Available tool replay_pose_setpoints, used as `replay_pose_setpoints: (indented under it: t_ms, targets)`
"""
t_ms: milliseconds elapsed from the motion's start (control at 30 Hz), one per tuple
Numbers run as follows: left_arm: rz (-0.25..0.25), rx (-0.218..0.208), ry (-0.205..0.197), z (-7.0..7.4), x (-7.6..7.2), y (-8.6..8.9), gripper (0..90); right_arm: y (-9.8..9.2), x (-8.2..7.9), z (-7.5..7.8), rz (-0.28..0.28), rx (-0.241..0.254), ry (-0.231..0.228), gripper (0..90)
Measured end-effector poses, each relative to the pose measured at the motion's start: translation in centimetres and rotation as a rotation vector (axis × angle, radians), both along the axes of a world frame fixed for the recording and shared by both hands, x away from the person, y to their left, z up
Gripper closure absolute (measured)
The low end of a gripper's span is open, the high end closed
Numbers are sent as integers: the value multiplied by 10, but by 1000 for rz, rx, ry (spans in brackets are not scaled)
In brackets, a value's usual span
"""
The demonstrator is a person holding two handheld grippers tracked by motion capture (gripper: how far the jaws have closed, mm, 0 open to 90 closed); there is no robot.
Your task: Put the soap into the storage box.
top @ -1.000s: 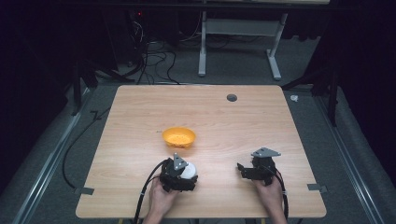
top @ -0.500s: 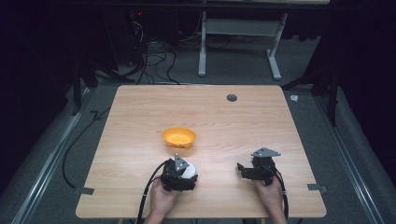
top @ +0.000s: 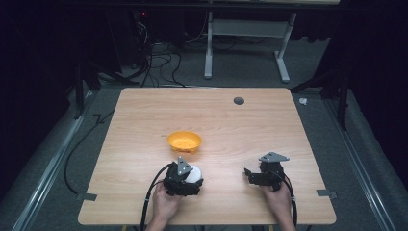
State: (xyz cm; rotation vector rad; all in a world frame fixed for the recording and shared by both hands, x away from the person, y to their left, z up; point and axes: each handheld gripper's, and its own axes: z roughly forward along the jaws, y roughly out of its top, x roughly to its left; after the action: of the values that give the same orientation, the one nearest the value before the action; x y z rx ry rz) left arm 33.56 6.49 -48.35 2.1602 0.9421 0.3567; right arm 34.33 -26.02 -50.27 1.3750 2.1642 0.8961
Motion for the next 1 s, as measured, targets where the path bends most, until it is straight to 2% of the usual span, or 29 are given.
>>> replay_pose_setpoints:
  t_ms: [300,800,933,1000]
  targets:
    - [15,-32,-20,16,4,11,231,0,0,0,0,0,1,204]
    - [36,-85,-8,39,21,25,231,0,0,0,1,1,1,204]
    - [38,-76,-4,44,25,25,231,0,0,0,2,3,1,204]
    - [34,-86,1,47,27,25,231,0,0,0,2,2,0,204]
